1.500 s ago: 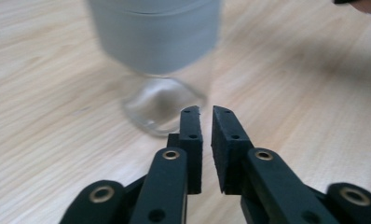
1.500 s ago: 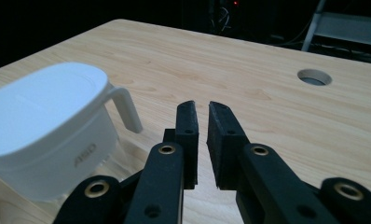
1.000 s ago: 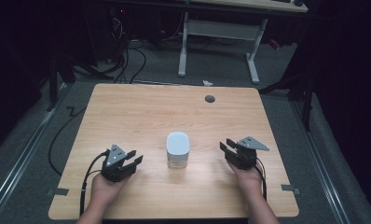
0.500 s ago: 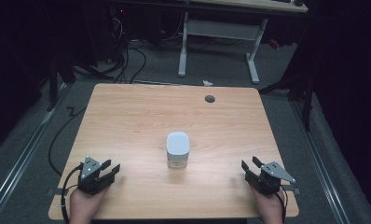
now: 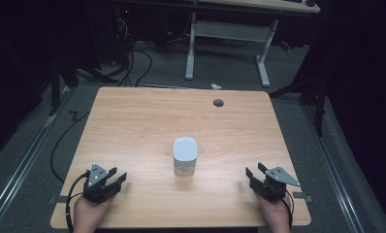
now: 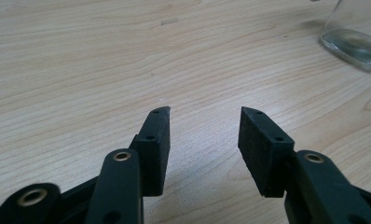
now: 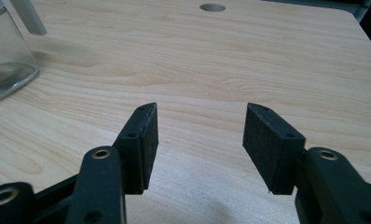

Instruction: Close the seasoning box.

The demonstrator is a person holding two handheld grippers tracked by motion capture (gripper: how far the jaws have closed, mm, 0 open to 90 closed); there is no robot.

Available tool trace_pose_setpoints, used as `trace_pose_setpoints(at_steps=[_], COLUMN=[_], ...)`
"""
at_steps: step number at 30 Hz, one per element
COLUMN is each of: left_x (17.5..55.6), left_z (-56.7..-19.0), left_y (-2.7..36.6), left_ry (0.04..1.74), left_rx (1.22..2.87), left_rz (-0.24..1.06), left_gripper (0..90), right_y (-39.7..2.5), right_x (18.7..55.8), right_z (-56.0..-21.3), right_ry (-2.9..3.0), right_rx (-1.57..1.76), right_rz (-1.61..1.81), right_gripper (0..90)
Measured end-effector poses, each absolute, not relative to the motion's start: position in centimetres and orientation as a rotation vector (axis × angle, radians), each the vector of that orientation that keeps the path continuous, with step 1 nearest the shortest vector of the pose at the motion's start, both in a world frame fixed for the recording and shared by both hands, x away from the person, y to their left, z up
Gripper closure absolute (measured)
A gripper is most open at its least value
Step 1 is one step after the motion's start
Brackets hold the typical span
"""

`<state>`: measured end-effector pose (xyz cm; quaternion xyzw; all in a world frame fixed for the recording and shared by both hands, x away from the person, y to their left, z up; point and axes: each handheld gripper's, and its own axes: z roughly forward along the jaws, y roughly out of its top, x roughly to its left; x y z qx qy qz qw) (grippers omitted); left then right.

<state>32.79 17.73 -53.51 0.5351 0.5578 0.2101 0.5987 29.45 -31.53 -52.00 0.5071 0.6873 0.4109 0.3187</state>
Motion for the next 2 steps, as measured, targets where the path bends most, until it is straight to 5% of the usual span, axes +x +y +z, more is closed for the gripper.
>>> trace_pose_setpoints(at_steps=[2], left_x=[32.79], left_z=[-53.49], left_y=[17.73], left_ry=[1.295], left_rx=[1.239], left_rz=[0.488], left_gripper=[54.0], right_y=[-31.47], right_x=[29.44], right_z=[-52.01], right_ry=[1.809], right_rx=[1.333], right_rz=[1.082], right_gripper=[44.9])
